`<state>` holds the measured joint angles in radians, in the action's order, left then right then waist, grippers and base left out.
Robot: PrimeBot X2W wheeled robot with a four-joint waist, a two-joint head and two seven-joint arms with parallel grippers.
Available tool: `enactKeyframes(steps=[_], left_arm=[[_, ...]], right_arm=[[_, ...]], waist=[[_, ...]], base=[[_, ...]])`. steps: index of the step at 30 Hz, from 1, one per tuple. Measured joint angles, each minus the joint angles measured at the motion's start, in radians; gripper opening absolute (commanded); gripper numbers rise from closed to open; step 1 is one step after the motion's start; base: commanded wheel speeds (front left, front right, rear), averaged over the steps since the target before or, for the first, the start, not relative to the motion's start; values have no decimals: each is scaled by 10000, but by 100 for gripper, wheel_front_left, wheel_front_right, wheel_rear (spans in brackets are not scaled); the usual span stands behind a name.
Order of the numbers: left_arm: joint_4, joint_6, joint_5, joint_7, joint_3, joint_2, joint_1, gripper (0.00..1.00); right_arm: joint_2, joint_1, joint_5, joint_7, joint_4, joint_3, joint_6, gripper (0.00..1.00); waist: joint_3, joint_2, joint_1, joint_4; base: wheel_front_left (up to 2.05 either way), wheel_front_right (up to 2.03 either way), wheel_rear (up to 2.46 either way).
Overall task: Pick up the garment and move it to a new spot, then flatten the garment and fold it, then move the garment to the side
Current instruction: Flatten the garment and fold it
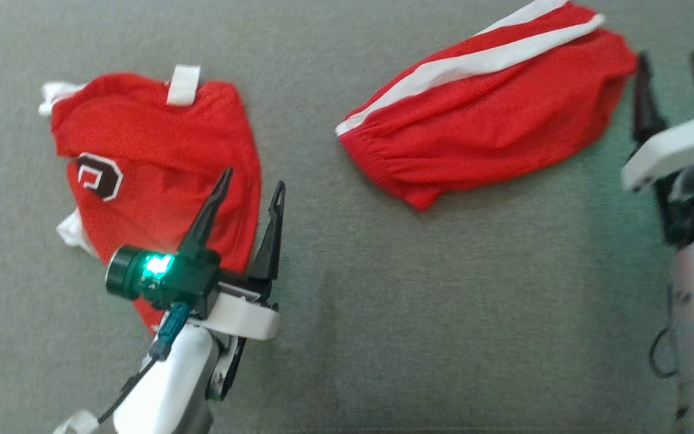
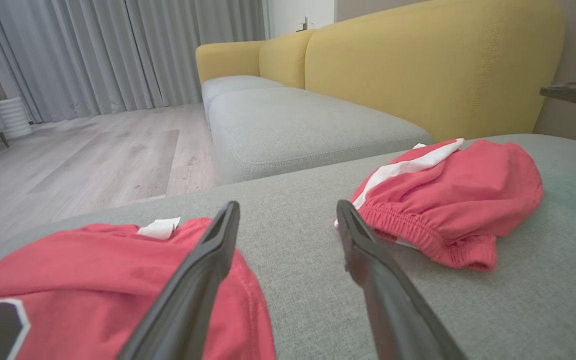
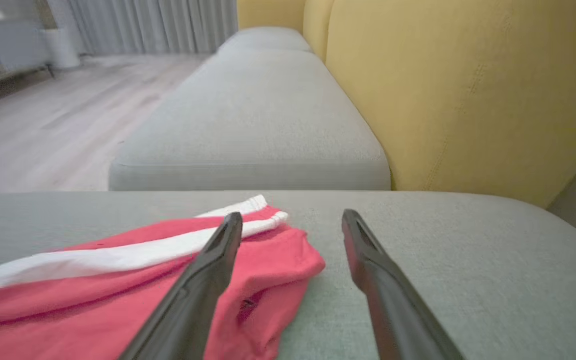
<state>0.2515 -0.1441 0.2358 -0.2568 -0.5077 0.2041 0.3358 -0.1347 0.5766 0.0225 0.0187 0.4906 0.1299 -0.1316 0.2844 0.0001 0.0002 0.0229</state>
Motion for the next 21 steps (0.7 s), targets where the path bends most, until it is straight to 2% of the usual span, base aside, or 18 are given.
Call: enactKeyframes(steps=[6,11,21], left_arm=[[92,343,-109,0,265,-487,347,100],[88,625,-284,0,351,-752,548,100],[104,928,-627,0,828,-1005,784,100]], right_arm=[[-474,1668,-945,-1183,2059,1313,0,100],[-660,2749,-1651,-1526,3331,2140,0,100],[-1181,4024,-2805,-1906,5001,2429,0,100]], waist=[[635,0,1,640],[1153,0,0,1089],[1804,0,-2,1497]], base=[[0,0,0],[0,0,0],[0,0,0]])
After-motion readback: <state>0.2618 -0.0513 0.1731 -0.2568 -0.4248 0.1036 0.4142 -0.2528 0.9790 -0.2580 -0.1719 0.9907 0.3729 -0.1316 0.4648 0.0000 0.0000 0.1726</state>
